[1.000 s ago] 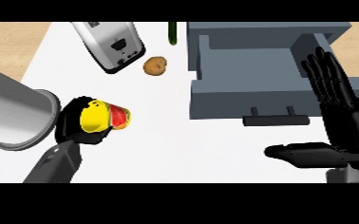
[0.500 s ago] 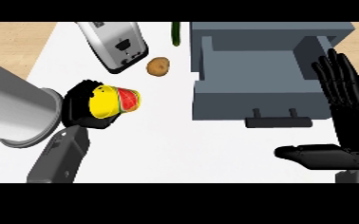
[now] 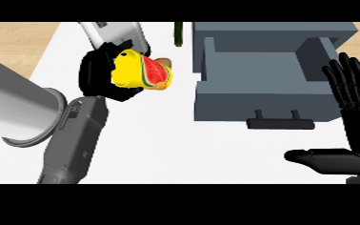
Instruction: Pick up the cup, place it into the drawer and close the drawer
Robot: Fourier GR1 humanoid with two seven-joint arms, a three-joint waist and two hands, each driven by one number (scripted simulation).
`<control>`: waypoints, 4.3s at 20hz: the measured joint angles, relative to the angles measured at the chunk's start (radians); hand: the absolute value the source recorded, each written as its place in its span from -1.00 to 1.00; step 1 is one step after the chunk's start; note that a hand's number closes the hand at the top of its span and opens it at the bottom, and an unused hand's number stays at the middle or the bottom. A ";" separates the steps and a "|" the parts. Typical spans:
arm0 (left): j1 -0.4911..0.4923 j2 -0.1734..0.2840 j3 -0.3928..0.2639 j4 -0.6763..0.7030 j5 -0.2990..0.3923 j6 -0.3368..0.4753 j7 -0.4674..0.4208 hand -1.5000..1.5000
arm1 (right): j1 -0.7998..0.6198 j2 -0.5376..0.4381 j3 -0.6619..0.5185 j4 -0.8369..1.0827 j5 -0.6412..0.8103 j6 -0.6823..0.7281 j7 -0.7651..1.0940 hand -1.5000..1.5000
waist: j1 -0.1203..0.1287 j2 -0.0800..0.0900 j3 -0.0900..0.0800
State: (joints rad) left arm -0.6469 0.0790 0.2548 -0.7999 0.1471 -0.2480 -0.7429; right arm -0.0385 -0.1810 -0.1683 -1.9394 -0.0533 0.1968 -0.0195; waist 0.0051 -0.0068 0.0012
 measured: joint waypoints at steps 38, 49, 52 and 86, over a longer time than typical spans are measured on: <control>-0.598 -0.079 -0.585 0.296 0.353 0.589 0.379 1.00 | -0.060 -0.004 -0.011 0.070 -0.006 0.036 -0.039 -1.00 | -0.063 0.018 0.000; -0.609 -0.079 -0.828 0.363 0.412 0.659 0.448 -1.00 | -0.093 -0.022 -0.021 0.077 -0.030 0.054 -0.022 -1.00 | -0.092 0.025 0.000; -0.601 -0.079 -0.895 0.354 0.418 0.694 0.476 -1.00 | -0.101 -0.018 -0.024 0.082 -0.029 0.048 -0.029 -1.00 | -0.094 0.025 0.000; -0.395 0.172 -0.743 -0.133 0.518 0.727 0.505 -1.00 | -0.010 -0.095 0.149 -0.047 0.277 0.142 0.048 1.00 | 0.022 0.000 -0.002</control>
State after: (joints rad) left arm -1.0422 0.2510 -0.4885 -0.9326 0.6654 0.4793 -0.2375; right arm -0.0482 -0.2763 -0.0193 -1.9860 0.2242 0.3385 0.0282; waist 0.0274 -0.0072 -0.0003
